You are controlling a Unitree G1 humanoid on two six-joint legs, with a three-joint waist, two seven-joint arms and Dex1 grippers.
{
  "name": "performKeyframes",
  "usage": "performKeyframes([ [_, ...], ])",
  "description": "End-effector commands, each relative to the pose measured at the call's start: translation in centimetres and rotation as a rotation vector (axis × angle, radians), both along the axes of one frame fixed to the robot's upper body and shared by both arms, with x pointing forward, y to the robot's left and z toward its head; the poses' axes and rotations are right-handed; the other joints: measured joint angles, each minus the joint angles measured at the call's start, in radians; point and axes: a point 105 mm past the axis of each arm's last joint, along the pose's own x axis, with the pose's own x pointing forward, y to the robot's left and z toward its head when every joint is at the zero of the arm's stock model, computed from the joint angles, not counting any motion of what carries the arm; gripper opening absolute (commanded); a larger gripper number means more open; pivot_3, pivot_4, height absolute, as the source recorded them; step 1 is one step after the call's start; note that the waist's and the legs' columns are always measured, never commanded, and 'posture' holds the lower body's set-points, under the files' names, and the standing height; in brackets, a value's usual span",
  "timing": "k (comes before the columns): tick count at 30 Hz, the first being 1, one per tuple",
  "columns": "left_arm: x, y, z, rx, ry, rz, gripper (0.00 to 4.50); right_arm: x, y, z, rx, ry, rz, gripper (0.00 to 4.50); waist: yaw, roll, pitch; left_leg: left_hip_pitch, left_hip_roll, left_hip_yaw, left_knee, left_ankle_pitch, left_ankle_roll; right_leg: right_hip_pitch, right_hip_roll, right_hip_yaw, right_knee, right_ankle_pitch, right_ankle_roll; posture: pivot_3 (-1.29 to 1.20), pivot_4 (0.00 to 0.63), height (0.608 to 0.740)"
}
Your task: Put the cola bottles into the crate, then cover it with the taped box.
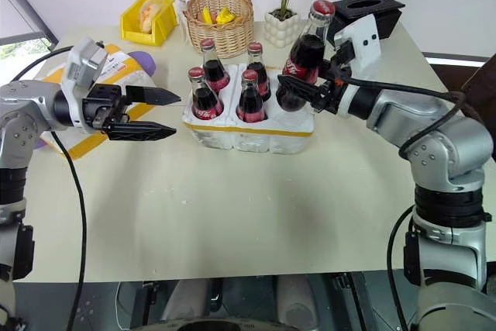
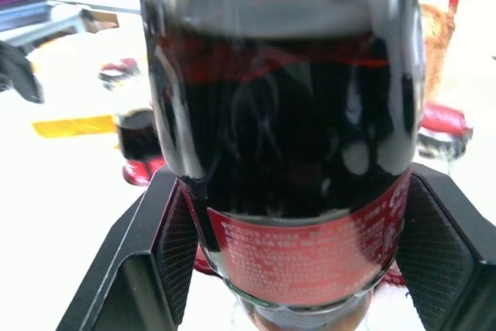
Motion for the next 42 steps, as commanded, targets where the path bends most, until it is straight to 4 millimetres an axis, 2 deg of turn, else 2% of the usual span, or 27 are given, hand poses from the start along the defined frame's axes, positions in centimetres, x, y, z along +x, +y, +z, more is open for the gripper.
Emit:
performKeyframes([
  [1, -0.6, 0.1, 1.4, -0.015, -0.061, -0.005, 4.5, -0.4, 0.6, 1.1, -0.027, -0.09, 0.035, 2.83, -0.001, 0.0, 0.0, 0.0, 0.0, 0.0, 0.0, 0.0, 0.0, 0.0, 0.0, 0.0, 0.0, 0.0, 0.0, 0.0, 0.15, 0.74],
  [9, -0.6, 0.1, 1.5, -0.02, -0.066, 0.006, 4.5, 0.0, 0.8, -0.9, -0.034, -0.036, 0.042, 2.83, -0.003, 0.0, 0.0, 0.0, 0.0, 0.0, 0.0, 0.0, 0.0, -0.001, 0.0, 0.0, 0.001, 0.001, 0.001, 0.0, 0.15, 0.74],
  [13, -0.5, -0.2, 1.7, -0.025, -0.07, 0.003, 4.5, 0.6, 1.3, -2.9, -0.034, 0.01, 0.035, 2.83, -0.004, 0.0, 0.0, 0.0, 0.0, 0.0, 0.0, 0.0, 0.0, -0.001, 0.001, 0.0, 0.001, 0.001, 0.001, 0.0, 0.15, 0.74],
  [17, -0.6, -0.3, 1.8, -0.025, -0.073, 0.001, 4.5, 1.5, 0.9, -4.4, -0.016, 0.052, -0.015, 2.83, -0.004, 0.0, 0.0, 0.0, 0.0, 0.0, 0.0, 0.0, 0.0, -0.001, 0.001, 0.0, 0.001, 0.001, 0.001, 0.0, 0.15, 0.74],
  [19, -0.6, -0.3, 1.8, -0.024, -0.074, 0.002, 4.5, 1.8, 0.7, -5.0, -0.017, 0.071, -0.032, 3.86, -0.004, 0.0, 0.0, 0.0, 0.0, 0.0, 0.0, 0.0, 0.0, -0.001, 0.001, 0.0, 0.001, 0.001, 0.001, 0.0, 0.15, 0.74],
  [21, -0.6, -0.3, 1.9, -0.023, -0.073, 0.003, 4.5, 1.9, 0.6, -5.5, -0.015, 0.086, -0.043, 4.47, -0.004, 0.0, 0.0, 0.0, 0.0, 0.0, 0.0, 0.0, 0.0, -0.001, 0.001, 0.0, 0.001, 0.001, 0.001, 0.0, 0.15, 0.74],
  [29, -0.3, 0.4, 1.7, -0.002, -0.087, 0.057, 4.5, 1.2, -0.1, -5.1, -0.003, 0.077, -0.05, 4.47, 0.0, 0.0, 0.0, 0.0, 0.0, 0.0, 0.0, 0.0, 0.0, 0.0, 0.001, 0.0, 0.001, 0.001, 0.0, 0.0, 0.15, 0.74],
  [32, -0.3, 2.0, 2.0, 0.032, -0.137, 0.148, 4.5, -0.7, -1.5, -3.2, -0.03, 0.02, -0.019, 4.47, 0.0, 0.0, 0.0, 0.0, 0.0, 0.0, 0.0, 0.0, 0.0, 0.0, 0.001, 0.0, 0.001, 0.001, 0.001, 0.0, 0.15, 0.74],
  [36, -0.7, 4.6, 2.0, 0.11, -0.214, 0.306, 4.5, -3.9, -4.3, -0.3, -0.072, -0.04, -0.002, 4.47, 0.0, 0.0, 0.0, 0.0, 0.001, 0.0, -0.001, 0.0, 0.0, -0.001, 0.0, 0.0, 0.0, 0.001, 0.0, 0.0, 0.15, 0.74],
  [37, -0.8, 4.9, 2.0, 0.118, -0.22, 0.325, 4.5, -4.4, -4.7, 0.0, -0.081, -0.044, 0.003, 4.47, 0.0, 0.0, 0.0, 0.0, 0.001, 0.0, -0.001, 0.0, 0.0, -0.001, 0.0, 0.0, 0.0, 0.0, -0.001, 0.0, 0.15, 0.74],
  [39, -1.6, 6.6, 1.7, 0.16, -0.226, 0.404, 4.5, -6.5, -5.9, 0.8, -0.131, -0.052, 0.031, 4.47, -0.002, -0.001, 0.0, 0.002, 0.002, 0.0, -0.001, 0.0, 0.0, 0.0, 0.001, 0.0, 0.0, -0.001, -0.002, 0.0, 0.15, 0.74],
  [42, -2.3, 9.1, 1.3, 0.241, -0.259, 0.541, 4.5, -8.7, -6.7, 1.3, -0.188, -0.036, 0.085, 4.47, -0.004, -0.001, 0.0, 0.003, 0.002, 0.001, -0.001, 0.0, 0.0, 0.0, 0.001, 0.001, 0.0, -0.001, -0.004, 0.0, 0.15, 0.74],
])
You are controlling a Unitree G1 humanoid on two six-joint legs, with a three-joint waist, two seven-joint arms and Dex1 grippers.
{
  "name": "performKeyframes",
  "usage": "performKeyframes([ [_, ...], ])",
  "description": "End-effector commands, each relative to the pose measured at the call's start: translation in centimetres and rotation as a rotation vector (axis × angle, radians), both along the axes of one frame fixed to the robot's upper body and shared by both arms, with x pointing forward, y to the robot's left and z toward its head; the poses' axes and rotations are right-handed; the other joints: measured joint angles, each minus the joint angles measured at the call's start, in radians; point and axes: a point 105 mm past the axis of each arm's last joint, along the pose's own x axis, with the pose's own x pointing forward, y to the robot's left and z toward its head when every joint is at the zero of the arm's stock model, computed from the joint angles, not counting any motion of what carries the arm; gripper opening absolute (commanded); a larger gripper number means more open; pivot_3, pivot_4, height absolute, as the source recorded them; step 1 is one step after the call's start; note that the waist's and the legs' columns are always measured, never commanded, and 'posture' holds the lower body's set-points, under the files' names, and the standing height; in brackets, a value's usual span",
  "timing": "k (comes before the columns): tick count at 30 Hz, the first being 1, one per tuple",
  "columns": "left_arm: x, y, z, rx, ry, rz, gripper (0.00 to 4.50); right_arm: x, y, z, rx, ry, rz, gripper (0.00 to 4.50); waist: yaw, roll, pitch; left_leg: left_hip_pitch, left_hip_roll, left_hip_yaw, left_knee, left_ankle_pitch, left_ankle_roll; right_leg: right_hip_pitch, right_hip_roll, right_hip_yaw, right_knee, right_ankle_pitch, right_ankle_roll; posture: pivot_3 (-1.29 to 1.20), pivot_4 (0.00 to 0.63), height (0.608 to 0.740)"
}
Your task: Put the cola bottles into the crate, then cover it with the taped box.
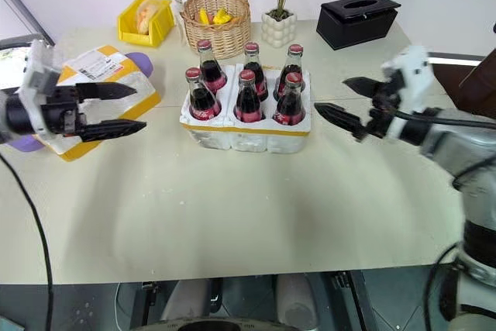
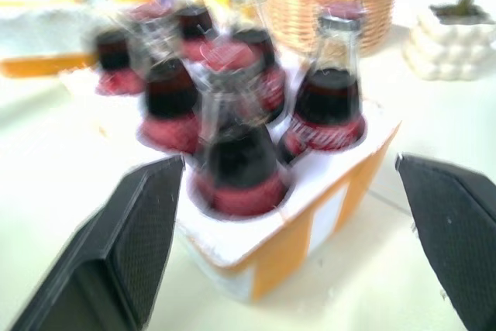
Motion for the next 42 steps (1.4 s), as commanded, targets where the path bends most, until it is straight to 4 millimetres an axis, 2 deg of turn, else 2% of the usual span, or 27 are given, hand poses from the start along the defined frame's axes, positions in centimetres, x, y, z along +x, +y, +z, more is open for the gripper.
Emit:
performKeyframes([
  [1, -0.7, 2.9, 1.5, 0.128, -0.126, 0.165, 4.5, -2.8, 0.2, 1.9, -0.031, -0.037, 0.109, 4.47, -0.001, 0.0, 0.0, 0.0, 0.0, 0.0, 0.0, 0.0, 0.0, 0.0, 0.0, 0.0, 0.0, 0.0, 0.0, 0.0, 0.15, 0.74],
  [3, -1.2, 4.9, 0.5, 0.224, -0.132, 0.262, 4.5, -3.9, 0.4, 2.1, -0.026, -0.019, 0.157, 4.47, -0.001, 0.0, 0.0, 0.001, 0.0, 0.001, 0.0, 0.0, 0.0, 0.0, 0.0, 0.001, 0.0, 0.0, -0.001, 0.0, 0.15, 0.74],
  [6, -1.9, 7.7, -0.7, 0.355, -0.144, 0.398, 4.5, -4.5, 0.7, 2.1, -0.034, -0.006, 0.182, 4.47, 0.001, 0.0, 0.0, 0.001, 0.001, 0.002, 0.0, 0.0, 0.0, 0.0, 0.0, 0.002, 0.0, -0.001, -0.003, 0.0, 0.15, 0.74],
  [8, -2.4, 9.3, -1.2, 0.411, -0.153, 0.477, 4.5, -4.5, 0.8, 2.0, -0.022, 0.009, 0.181, 4.47, 0.003, 0.0, 0.0, 0.001, 0.001, 0.003, 0.0, 0.0, -0.001, -0.001, 0.0, 0.002, -0.001, -0.001, -0.003, 0.0, 0.15, 0.74],
  [14, -5.6, 14.6, -4.0, 0.667, -0.14, 0.655, 4.5, -3.7, 1.4, 1.6, -0.042, 0.008, 0.192, 4.47, 0.002, 0.0, 0.0, 0.0, 0.001, 0.005, -0.002, -0.001, -0.001, -0.002, -0.002, 0.002, -0.005, 0.0, -0.005, 0.0, 0.15, 0.74],
  [18, -5.7, 17.8, -4.8, 0.777, -0.191, 0.777, 4.5, -3.4, 1.6, 1.6, -0.041, 0.01, 0.2, 4.47, 0.008, -0.001, 0.0, -0.001, 0.001, 0.005, -0.002, -0.001, -0.001, -0.003, -0.002, 0.002, -0.005, 0.001, -0.005, 0.0, 0.15, 0.74],
  [21, -4.6, 19.4, -5.2, 0.849, -0.273, 0.842, 4.5, -3.1, 1.8, 1.9, -0.031, -0.001, 0.206, 4.47, 0.008, -0.001, -0.001, -0.001, 0.001, 0.005, -0.002, -0.001, -0.001, -0.003, -0.003, 0.002, -0.007, 0.001, -0.006, 0.0, 0.15, 0.74],
  [24, -2.9, 19.9, -5.9, 0.855, -0.328, 0.871, 4.5, -3.0, 1.9, 2.0, -0.021, -0.007, 0.205, 4.47, 0.009, -0.001, -0.001, -0.002, 0.001, 0.006, -0.003, -0.001, -0.001, -0.003, -0.003, 0.002, -0.009, 0.002, -0.006, 0.0, 0.15, 0.74],
  [29, -0.3, 19.8, -8.3, 0.895, -0.353, 0.865, 4.5, -2.9, 2.2, 2.1, -0.025, -0.022, 0.19, 4.47, 0.005, -0.002, -0.002, -0.003, 0.001, 0.009, -0.003, -0.001, -0.002, -0.003, -0.005, 0.002, -0.01, 0.002, -0.006, 0.0, 0.15, 0.74],
  [32, 0.3, 20.1, -9.2, 0.916, -0.334, 0.85, 4.5, -2.9, 2.1, 2.5, -0.03, -0.037, 0.169, 4.47, 0.0, -0.003, -0.002, -0.002, 0.001, 0.01, -0.003, -0.001, -0.002, -0.003, -0.005, 0.002, -0.009, 0.003, -0.005, 0.0, 0.15, 0.74],
  [37, 0.5, 20.9, -9.4, 0.944, -0.328, 0.848, 4.5, -2.8, 1.4, 2.8, -0.012, -0.053, 0.115, 4.47, 0.004, -0.003, -0.002, -0.002, 0.002, 0.01, -0.003, -0.001, -0.002, -0.003, -0.004, 0.003, -0.008, 0.003, -0.004, 0.0, 0.15, 0.74],
  [42, 2.1, 20.7, -9.7, 0.963, -0.385, 0.856, 4.5, -3.0, 1.3, 2.8, -0.008, -0.052, 0.105, 4.47, 0.011, -0.004, -0.003, -0.002, 0.001, 0.01, -0.002, -0.001, -0.002, -0.002, -0.005, 0.003, -0.008, 0.003, -0.005, 0.0, 0.15, 0.74],
])
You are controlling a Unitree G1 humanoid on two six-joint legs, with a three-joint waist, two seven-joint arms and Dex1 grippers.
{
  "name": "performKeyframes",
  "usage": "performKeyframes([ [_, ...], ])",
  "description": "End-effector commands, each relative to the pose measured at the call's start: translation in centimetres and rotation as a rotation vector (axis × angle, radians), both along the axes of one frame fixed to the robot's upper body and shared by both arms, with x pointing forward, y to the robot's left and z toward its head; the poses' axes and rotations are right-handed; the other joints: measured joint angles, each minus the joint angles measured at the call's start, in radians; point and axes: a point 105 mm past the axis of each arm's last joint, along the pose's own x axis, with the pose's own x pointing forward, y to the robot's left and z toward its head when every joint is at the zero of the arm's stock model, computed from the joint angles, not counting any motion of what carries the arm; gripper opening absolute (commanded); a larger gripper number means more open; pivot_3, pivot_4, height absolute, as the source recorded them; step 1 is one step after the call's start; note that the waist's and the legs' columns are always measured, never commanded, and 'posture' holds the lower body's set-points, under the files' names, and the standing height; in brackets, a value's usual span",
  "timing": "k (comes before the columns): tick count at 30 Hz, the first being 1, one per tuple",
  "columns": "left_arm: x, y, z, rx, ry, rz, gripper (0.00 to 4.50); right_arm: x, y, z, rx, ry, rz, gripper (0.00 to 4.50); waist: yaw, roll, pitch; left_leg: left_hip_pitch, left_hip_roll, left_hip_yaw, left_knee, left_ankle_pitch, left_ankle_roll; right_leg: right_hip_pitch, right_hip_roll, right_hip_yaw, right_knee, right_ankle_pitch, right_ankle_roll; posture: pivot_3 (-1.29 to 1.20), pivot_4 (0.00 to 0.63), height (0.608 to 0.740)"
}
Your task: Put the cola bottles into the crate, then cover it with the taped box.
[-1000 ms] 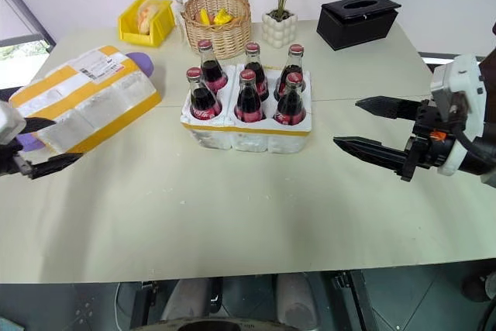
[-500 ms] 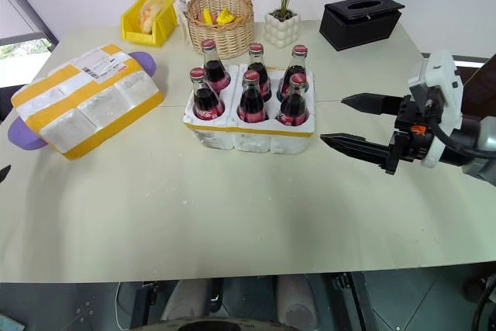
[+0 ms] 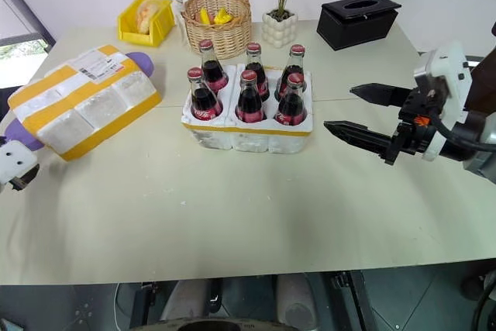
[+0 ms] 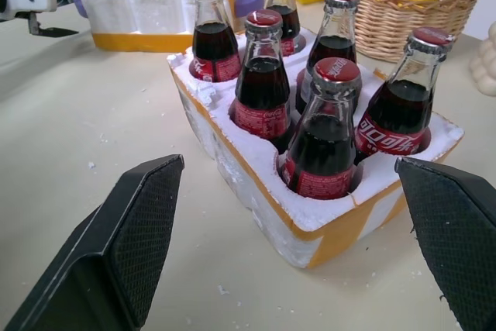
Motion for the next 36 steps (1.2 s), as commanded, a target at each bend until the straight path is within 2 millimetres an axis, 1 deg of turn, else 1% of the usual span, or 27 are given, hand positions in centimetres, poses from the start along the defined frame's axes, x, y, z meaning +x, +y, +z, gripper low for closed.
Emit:
performKeyframes([
  [1, 1.6, -0.1, 1.6, 0.065, -0.097, -0.005, 4.5, -0.7, 0.1, 1.3, -0.003, -0.057, 0.002, 4.47, 0.002, 0.0, 0.0, 0.0, 0.0, 0.0, 0.0, 0.0, 0.0, 0.0, 0.0, 0.0, 0.0, 0.0, 0.0, 0.0, 0.15, 0.74],
  [3, 2.4, -0.3, 1.6, 0.08, -0.135, -0.002, 4.5, -0.8, 0.1, 1.4, -0.003, -0.059, 0.001, 4.47, 0.005, -0.002, -0.001, 0.0, 0.0, 0.0, 0.0, 0.0, 0.0, 0.001, 0.0, 0.0, 0.0, 0.001, 0.001, 0.0, 0.15, 0.74],
  [6, 3.1, -0.9, 1.1, 0.109, -0.146, -0.023, 4.5, -0.8, 0.1, 1.6, -0.002, -0.065, -0.005, 4.47, 0.003, -0.002, -0.001, 0.0, 0.0, 0.001, 0.0, 0.0, 0.0, 0.001, 0.0, 0.0, -0.001, 0.001, 0.002, 0.0, 0.15, 0.74],
  [10, 3.7, -1.2, 0.8, 0.139, -0.148, -0.039, 4.5, -0.8, 0.1, 1.9, 0.0, -0.07, -0.011, 4.47, -0.005, -0.002, -0.001, 0.0, 0.0, 0.001, 0.0, 0.0, 0.0, 0.001, 0.0, 0.001, 0.0, 0.003, 0.005, 0.0, 0.15, 0.74],
  [15, 4.2, -1.0, 0.3, 0.184, -0.162, -0.007, 4.5, -0.9, 0.0, 2.0, 0.001, -0.073, -0.019, 4.47, -0.004, -0.002, -0.001, 0.001, 0.0, 0.001, 0.001, 0.0, 0.0, 0.001, 0.001, 0.001, 0.0, 0.003, 0.005, 0.0, 0.15, 0.74],
  [21, 5.0, -1.2, 0.2, 0.169, -0.192, 0.018, 4.5, -0.7, -0.1, 2.2, 0.004, -0.079, -0.03, 4.47, -0.002, -0.003, -0.002, 0.001, 0.0, 0.001, 0.001, 0.0, 0.0, 0.001, 0.001, 0.001, 0.0, 0.003, 0.006, 0.0, 0.15, 0.74],
  [22, 5.2, -1.2, 0.2, 0.16, -0.198, 0.022, 3.97, -0.7, -0.1, 2.2, 0.003, -0.08, -0.032, 4.5, -0.002, -0.003, -0.002, 0.001, 0.0, 0.001, 0.001, 0.0, 0.0, 0.001, 0.001, 0.001, 0.0, 0.003, 0.006, 0.0, 0.15, 0.74],
  [23, 5.2, -1.2, 0.3, 0.153, -0.205, 0.03, 3.67, -0.7, -0.2, 2.2, 0.001, -0.081, -0.034, 4.5, -0.002, -0.003, -0.002, 0.001, 0.0, 0.001, 0.001, 0.0, 0.0, 0.001, 0.001, 0.001, 0.0, 0.003, 0.006, 0.0, 0.15, 0.74],
  [24, 5.3, -1.2, 0.3, 0.146, -0.21, 0.035, 3.23, -0.7, -0.2, 2.3, 0.0, -0.082, -0.035, 4.5, -0.002, -0.003, -0.002, 0.001, 0.0, 0.001, 0.001, 0.0, 0.0, 0.001, 0.001, 0.001, 0.0, 0.003, 0.006, 0.0, 0.15, 0.74],
  [26, 5.3, -1.1, 0.3, 0.14, -0.212, 0.039, 2.19, -0.8, -0.3, 2.3, -0.001, -0.084, -0.036, 4.5, -0.002, -0.003, -0.002, 0.001, 0.0, 0.001, 0.001, 0.0, 0.0, 0.001, 0.001, 0.001, 0.0, 0.004, 0.006, 0.0, 0.15, 0.74],
  [27, 5.3, -1.1, 0.4, 0.138, -0.212, 0.044, 1.78, -0.7, -0.3, 2.4, -0.001, -0.085, -0.041, 4.5, -0.002, -0.003, -0.002, 0.001, 0.0, 0.001, 0.001, 0.0, 0.0, 0.001, 0.001, 0.001, 0.0, 0.004, 0.006, 0.0, 0.15, 0.74],
  [28, 5.4, -1.0, 0.4, 0.135, -0.213, 0.049, 1.2, -0.7, -0.4, 2.3, -0.002, -0.086, -0.046, 4.5, -0.002, -0.003, -0.002, 0.001, 0.0, 0.001, 0.001, 0.0, 0.0, 0.001, 0.001, 0.001, 0.001, 0.004, 0.006, 0.0, 0.15, 0.74],
  [29, 5.5, -1.0, 0.5, 0.134, -0.215, 0.052, 0.86, -0.7, -0.5, 2.3, -0.003, -0.086, -0.049, 4.5, -0.002, -0.003, -0.003, 0.001, 0.0, 0.001, 0.001, 0.0, 0.0, 0.001, 0.001, 0.001, 0.001, 0.004, 0.006, 0.0, 0.15, 0.74],
  [30, 5.6, -1.0, 0.7, 0.134, -0.217, 0.053, 0.61, -0.7, -0.5, 2.3, -0.003, -0.086, -0.052, 4.5, -0.002, -0.003, -0.003, 0.001, -0.001, 0.001, 0.001, 0.0, 0.0, 0.001, 0.001, 0.001, 0.001, 0.004, 0.006, 0.0, 0.15, 0.74],
  [36, 5.9, -0.8, 2.0, 0.136, -0.24, 0.063, 0.58, -0.6, -0.7, 2.2, 0.002, -0.087, -0.061, 4.5, -0.002, -0.003, -0.003, 0.001, -0.001, 0.002, 0.002, 0.0, 0.0, 0.001, 0.001, 0.001, 0.002, 0.004, 0.006, 0.0, 0.15, 0.74],
])
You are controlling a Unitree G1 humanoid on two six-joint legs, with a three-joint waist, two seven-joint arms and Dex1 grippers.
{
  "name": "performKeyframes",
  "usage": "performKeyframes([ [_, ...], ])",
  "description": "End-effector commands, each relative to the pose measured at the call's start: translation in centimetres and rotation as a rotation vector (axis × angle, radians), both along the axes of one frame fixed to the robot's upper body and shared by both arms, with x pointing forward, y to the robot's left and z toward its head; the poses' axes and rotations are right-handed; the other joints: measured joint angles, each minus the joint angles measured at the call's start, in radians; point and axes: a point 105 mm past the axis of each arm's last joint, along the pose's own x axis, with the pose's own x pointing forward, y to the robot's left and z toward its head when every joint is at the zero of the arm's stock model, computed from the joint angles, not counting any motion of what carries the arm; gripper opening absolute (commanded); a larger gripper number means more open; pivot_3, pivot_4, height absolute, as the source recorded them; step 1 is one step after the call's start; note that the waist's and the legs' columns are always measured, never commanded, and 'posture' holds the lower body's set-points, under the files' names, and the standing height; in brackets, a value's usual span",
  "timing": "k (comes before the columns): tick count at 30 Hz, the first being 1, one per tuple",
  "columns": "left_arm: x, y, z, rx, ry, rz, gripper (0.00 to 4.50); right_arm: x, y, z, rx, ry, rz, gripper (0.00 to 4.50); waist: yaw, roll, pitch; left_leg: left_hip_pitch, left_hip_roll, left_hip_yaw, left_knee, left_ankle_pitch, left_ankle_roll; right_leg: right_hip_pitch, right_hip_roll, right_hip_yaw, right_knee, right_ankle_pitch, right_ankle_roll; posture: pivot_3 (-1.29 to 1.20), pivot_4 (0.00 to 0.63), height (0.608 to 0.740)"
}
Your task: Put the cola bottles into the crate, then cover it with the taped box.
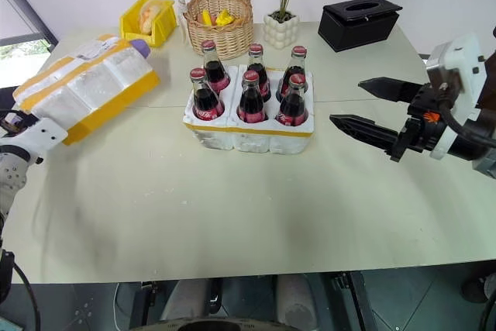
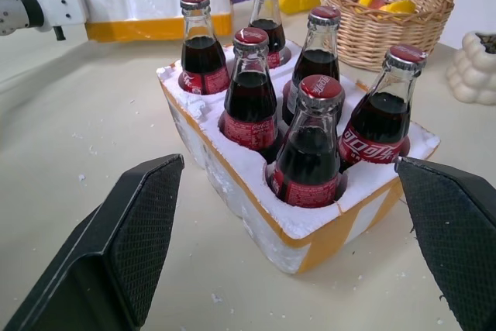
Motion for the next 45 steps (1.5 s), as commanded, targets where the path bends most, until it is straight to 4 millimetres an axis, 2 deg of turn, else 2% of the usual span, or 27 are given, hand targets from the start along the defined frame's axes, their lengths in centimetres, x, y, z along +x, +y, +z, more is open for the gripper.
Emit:
performKeyframes([
  [1, 0.2, 0.5, 1.8, 0.012, -0.025, 0.007, 0.58, -0.4, -0.4, 1.0, -0.014, -0.054, -0.02, 4.5, -0.001, 0.0, 0.0, 0.0, 0.0, 0.0, 0.0, 0.0, 0.0, 0.0, 0.0, 0.0, 0.0, 0.0, 0.0, 0.0, 0.15, 0.74],
  [6, 1.4, -0.1, 6.2, 0.043, -0.099, -0.033, 0.58, -0.6, -0.8, 1.1, -0.021, -0.055, -0.034, 4.5, 0.003, -0.002, 0.0, 0.0, 0.0, 0.0, 0.001, 0.0, 0.0, 0.0, 0.0, 0.0, 0.0, 0.0, 0.0, 0.0, 0.15, 0.74],
  [10, 3.3, -2.6, 10.6, 0.059, -0.165, -0.14, 0.58, -0.9, -1.5, 0.8, -0.021, -0.039, -0.051, 4.5, 0.013, -0.003, 0.0, -0.001, 0.0, 0.0, 0.001, 0.0, 0.0, 0.0, 0.001, 0.0, 0.0, 0.0, 0.0, 0.0, 0.15, 0.74],
  [16, 6.0, -9.2, 16.2, 0.052, -0.232, -0.401, 0.58, -1.3, -2.2, -0.6, -0.008, -0.012, -0.08, 4.5, 0.024, -0.004, 0.0, -0.001, 0.0, 0.0, 0.002, 0.0, 0.0, 0.001, 0.001, 0.001, -0.001, 0.0, 0.0, 0.0, 0.15, 0.74],
  [19, 6.7, -13.5, 19.3, 0.034, -0.282, -0.566, 0.58, -1.4, -2.5, -1.3, 0.001, -0.004, -0.103, 4.5, 0.021, -0.005, 0.0, -0.002, 0.0, 0.0, 0.002, 0.0, 0.0, 0.001, 0.002, 0.001, -0.001, 0.001, 0.002, 0.0, 0.15, 0.74],
  [21, 6.8, -16.3, 20.4, 0.029, -0.289, -0.676, 0.58, -1.4, -2.6, -1.5, 0.007, -0.005, -0.113, 4.5, 0.021, -0.005, 0.0, -0.002, 0.0, 0.0, 0.002, 0.0, 0.0, 0.001, 0.002, 0.001, -0.002, 0.001, 0.002, 0.0, 0.15, 0.74],
  [27, 6.7, -24.0, 20.5, 0.034, -0.252, -0.953, 0.58, -1.4, -2.6, -1.8, 0.018, -0.013, -0.129, 4.5, 0.012, -0.004, 0.0, -0.001, 0.0, 0.001, 0.002, 0.0, 0.0, 0.001, 0.003, 0.004, -0.002, 0.002, 0.005, 0.0, 0.15, 0.74],
  [30, 6.1, -26.9, 19.7, 0.074, -0.21, -1.053, 0.58, -1.3, -2.4, -1.9, 0.021, -0.013, -0.129, 4.5, 0.012, -0.004, 0.0, -0.001, 0.0, 0.001, 0.002, 0.0, 0.0, 0.0, 0.004, 0.004, -0.002, 0.003, 0.005, 0.0, 0.15, 0.74],
  [35, 4.9, -28.9, 18.4, 0.185, -0.179, -1.121, 0.58, -1.4, -2.2, -2.0, 0.036, -0.013, -0.136, 4.5, 0.012, -0.004, 0.0, -0.001, 0.0, 0.001, 0.002, 0.0, 0.0, 0.001, 0.004, 0.005, -0.001, 0.003, 0.006, 0.0, 0.15, 0.74],
  [45, 5.1, -28.3, 16.5, 0.39, -0.153, -1.007, 0.58, -1.3, -2.1, -1.9, 0.074, -0.015, -0.149, 4.5, 0.019, -0.004, 0.0, 0.0, 0.0, 0.001, 0.003, 0.0, 0.0, 0.001, 0.004, 0.006, -0.001, 0.003, 0.006, 0.0, 0.15, 0.74],
])
